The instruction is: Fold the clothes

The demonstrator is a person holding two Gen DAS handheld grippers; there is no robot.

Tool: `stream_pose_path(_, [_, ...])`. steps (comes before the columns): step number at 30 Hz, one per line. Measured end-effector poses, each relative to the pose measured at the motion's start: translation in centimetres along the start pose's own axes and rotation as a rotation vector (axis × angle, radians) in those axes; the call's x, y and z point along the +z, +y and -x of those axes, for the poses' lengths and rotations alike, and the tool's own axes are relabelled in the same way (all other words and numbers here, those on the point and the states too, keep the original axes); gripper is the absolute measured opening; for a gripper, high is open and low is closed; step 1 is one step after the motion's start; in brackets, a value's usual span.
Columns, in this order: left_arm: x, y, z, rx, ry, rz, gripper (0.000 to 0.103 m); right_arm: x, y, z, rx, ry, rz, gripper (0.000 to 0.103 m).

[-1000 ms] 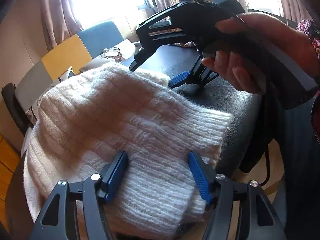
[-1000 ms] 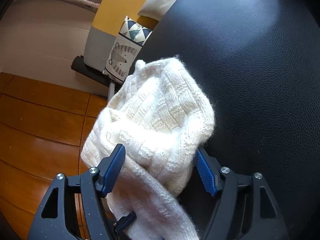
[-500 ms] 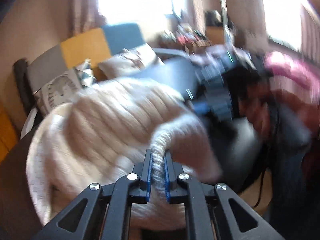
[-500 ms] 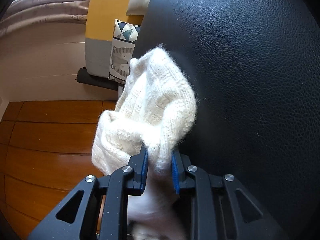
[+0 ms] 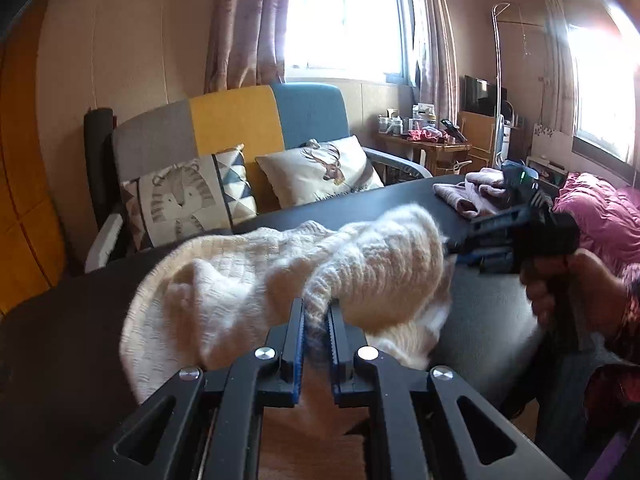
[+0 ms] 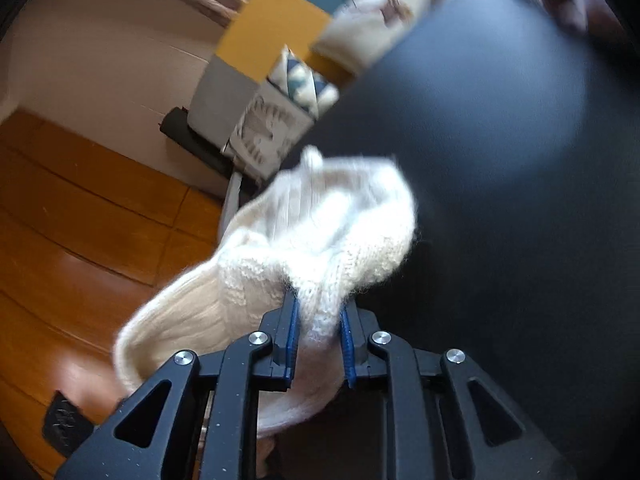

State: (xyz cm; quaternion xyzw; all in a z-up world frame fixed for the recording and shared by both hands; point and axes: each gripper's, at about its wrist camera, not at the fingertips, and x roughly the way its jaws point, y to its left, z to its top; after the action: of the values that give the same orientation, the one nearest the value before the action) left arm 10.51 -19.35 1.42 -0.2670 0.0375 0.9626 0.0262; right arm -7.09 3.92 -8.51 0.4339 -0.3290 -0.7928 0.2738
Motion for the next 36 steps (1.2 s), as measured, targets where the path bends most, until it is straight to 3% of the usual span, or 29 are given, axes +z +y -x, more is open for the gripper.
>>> stream_pose_path(7, [-0.3, 2.6, 1.7, 0.058, -0.018, 0.057, 0.009, 3.3, -1.1, 3.0, -0.106, -0.118, 0.000, 0.018])
stream_pose_path(10, [-0.5, 3.0, 1.9, 0.061, -0.018, 0.058, 0.009, 4.5, -1.8, 3.1, -0.257, -0.130, 0.047, 0.018])
stream_pose_path(12, [-0.6, 2.6, 1.9, 0.023, -0.015, 0.046, 0.009, 4.8, -2.7, 2.5, -0.335, -0.101, 0.079, 0.020])
stream_pose_path(15, [-1.0, 0.6, 0.8, -0.054, 0.013, 0.018, 0.009, 3.8, -4.2, 1.1, -0.357, 0.048, 0.032, 0.029])
stream_pose_path(20, [-2.2, -2.4, -1.1, -0.126, 0.050, 0.008, 0.010, 0.2, -2.5, 5.1, -0.356, 0.018, 0.074, 0.046])
stream_pose_path(22, [-2.8, -3.0, -1.8, -0.146, 0.068, 0.015, 0.010, -1.5, -0.7, 6.0, -0.273, 0.075, 0.135, 0.055])
stream_pose_path(26, [-3.8, -3.7, -3.1, -0.195, 0.111, 0.055, 0.010, -4.0, 2.1, 4.8, -0.120, 0.233, 0.206, 0.056])
stream_pose_path(29, [-3.9, -3.9, -3.0, -0.203, 0.112, 0.062, 0.010, -5.3, 3.0, 2.0, -0.153, 0.323, 0.213, 0.056])
stream_pose_path(32, [-3.7, -3.9, -2.5, -0.196, 0.101, 0.056, 0.010, -5.9, 2.4, -0.7, -0.105, 0.388, 0.119, 0.056])
stream_pose_path(33, [-3.7, -3.8, -2.4, -0.193, 0.101, 0.058, 0.010, -6.1, 2.2, -1.3, -0.093, 0.398, 0.094, 0.052])
stream_pose_path(36, [-3.7, -3.4, -2.3, -0.183, 0.103, 0.071, 0.011, -6.4, 1.6, -2.4, -0.099, 0.406, 0.067, 0.004])
